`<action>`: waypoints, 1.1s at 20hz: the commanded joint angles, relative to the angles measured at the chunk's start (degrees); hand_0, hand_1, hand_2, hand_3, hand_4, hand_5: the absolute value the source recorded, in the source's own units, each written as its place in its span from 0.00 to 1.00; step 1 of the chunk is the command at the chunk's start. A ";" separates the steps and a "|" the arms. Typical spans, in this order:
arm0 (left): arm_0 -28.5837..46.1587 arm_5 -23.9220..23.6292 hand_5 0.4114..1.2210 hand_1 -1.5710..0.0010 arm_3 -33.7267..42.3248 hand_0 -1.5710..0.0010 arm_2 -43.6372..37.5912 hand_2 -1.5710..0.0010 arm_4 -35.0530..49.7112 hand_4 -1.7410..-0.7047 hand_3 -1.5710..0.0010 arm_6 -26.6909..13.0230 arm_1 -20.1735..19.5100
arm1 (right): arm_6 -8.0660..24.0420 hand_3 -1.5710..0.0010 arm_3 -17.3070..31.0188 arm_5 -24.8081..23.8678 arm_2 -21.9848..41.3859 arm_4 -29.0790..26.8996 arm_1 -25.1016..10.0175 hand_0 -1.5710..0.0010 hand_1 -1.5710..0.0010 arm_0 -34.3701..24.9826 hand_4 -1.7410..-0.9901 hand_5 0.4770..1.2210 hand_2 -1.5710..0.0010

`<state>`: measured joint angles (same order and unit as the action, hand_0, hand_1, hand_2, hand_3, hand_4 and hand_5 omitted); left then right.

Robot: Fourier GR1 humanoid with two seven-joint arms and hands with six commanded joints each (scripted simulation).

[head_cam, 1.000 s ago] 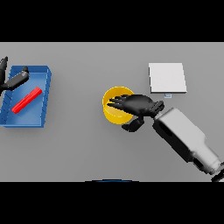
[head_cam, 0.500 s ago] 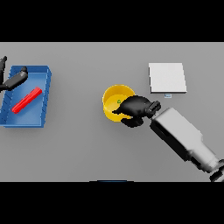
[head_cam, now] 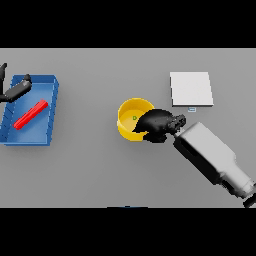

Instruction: Pick up the red beaker and tilt it to pour out 1 green nut into yellow bowl. Pick up the yellow bowl and place it on the metallic measuring scale.

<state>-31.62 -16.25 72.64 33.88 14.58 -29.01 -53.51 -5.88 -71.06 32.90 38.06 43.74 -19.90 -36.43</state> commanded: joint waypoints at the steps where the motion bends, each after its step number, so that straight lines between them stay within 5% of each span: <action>1: 0.02 0.08 0.39 1.00 0.15 1.00 0.01 1.00 -0.08 0.91 1.00 0.08 -0.25 | -0.19 0.24 -0.61 0.57 -0.21 -0.30 -0.60 0.04 0.04 -0.15 0.03 0.98 0.08; 6: 1.24 -0.18 0.38 1.00 0.52 1.00 0.36 1.00 -0.34 0.91 1.00 0.69 -0.46 | 1.52 0.12 -7.11 4.68 -2.87 -3.10 -4.28 0.01 0.01 -1.46 0.01 0.99 0.04; 12: 0.59 -0.31 0.38 1.00 1.63 1.00 -0.06 1.00 0.16 0.90 1.00 -0.07 -0.81 | 7.38 0.20 -12.20 8.08 -6.90 -5.52 -6.48 0.00 0.00 -3.14 0.03 1.00 0.01; 22: 0.86 -0.64 0.40 1.00 2.26 1.00 0.23 1.00 -0.54 0.91 1.00 -1.32 -1.52 | 2.74 0.20 -3.92 1.68 -10.01 -4.87 -13.57 0.00 0.00 -8.37 0.03 1.00 0.00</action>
<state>-30.76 -16.88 74.92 34.11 14.05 -30.34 -55.01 -2.69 -74.95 34.58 28.04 38.90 -33.51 -44.79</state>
